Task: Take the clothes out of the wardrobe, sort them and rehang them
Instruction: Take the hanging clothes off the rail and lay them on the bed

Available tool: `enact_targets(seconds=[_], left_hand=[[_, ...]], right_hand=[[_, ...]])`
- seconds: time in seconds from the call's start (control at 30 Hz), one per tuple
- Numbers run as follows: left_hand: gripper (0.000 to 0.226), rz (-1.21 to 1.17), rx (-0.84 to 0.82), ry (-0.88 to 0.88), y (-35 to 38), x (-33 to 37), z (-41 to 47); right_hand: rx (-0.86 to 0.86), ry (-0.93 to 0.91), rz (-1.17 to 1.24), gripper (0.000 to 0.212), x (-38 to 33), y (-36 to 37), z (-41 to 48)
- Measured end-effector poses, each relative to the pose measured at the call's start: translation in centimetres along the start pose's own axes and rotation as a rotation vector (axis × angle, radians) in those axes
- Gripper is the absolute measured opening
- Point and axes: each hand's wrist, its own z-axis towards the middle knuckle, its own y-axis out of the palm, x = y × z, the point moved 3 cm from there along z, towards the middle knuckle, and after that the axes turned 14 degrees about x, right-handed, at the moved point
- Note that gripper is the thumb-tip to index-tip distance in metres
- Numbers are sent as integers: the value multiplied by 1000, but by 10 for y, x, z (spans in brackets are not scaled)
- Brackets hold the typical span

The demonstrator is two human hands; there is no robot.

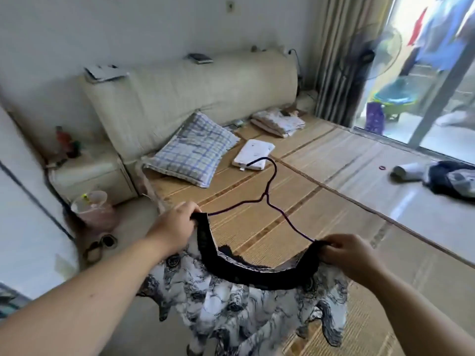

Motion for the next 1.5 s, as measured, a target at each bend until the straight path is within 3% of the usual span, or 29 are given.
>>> enact_targets(seconds=[0.2,0.5,0.93,1.0,1.07,1.2,1.33,1.5], left_hand=[[13,-32,-291,105,151,125,-5],[14,-52,-479,162,309,267,-11],[18,277,-616,142,473,296,-5],[18,275,-579,134,492,293,-5],[35,277,-504,146,505,287,-5],[61,241,-506,161,507,278,-9],[61,151,-530,193,458,272,-14],[59,128,-405,221,341,259,-9]], right_hand=[[48,278,26,4,152,-72,-23],[113,500,-93,9,324,-124,-5],[-98,727,-217,18,480,-5,50],[-93,780,-211,23,492,12,57],[-50,826,-151,36,499,24,63],[-121,658,-114,68,483,44,78],[-195,356,-205,70,411,52,95],[-190,-95,-174,70,260,44,116]])
